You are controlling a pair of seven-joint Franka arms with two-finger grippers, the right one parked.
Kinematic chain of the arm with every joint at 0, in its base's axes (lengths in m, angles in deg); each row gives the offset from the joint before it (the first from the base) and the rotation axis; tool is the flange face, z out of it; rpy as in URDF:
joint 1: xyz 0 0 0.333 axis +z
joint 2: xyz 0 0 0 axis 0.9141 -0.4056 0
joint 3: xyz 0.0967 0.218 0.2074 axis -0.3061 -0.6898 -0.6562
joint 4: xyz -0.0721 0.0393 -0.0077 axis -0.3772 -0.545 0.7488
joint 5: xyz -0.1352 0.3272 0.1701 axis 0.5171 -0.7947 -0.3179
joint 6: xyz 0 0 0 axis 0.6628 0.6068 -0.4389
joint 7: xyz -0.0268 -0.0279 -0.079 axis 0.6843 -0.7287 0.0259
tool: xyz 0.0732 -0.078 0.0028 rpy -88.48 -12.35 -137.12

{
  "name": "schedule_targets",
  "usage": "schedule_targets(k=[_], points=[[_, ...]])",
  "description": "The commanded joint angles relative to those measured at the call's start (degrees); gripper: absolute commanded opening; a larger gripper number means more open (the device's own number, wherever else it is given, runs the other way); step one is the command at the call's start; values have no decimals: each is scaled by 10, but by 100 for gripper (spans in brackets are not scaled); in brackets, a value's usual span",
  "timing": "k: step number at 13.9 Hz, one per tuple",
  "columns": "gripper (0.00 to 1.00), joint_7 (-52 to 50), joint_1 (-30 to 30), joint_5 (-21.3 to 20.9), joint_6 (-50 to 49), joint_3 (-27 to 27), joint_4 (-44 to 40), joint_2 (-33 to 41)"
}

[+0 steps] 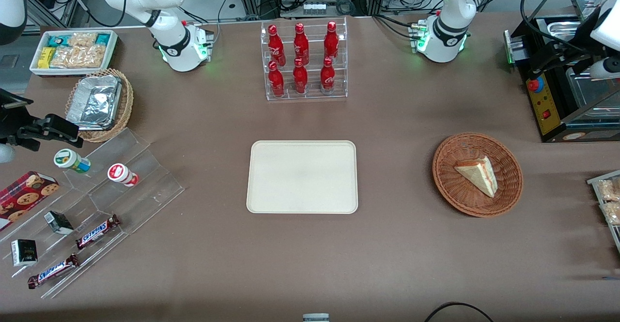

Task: Place sandwich from basket to tray
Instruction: 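Move the open left gripper down over the wrapped sandwich in the basket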

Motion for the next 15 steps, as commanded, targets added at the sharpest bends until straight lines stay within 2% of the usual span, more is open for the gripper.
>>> schedule_targets(k=[1,9,11,13,15], points=[[100,18,16,6,-21,10,-15,-5],[100,-35,18,-3,-2,-1,-15,-95],[100,-84,17,7,36,-17,-7,-112],[100,-182,12,7,80,-18,5,-139],[100,-228,7,4,95,-18,5,-177]])
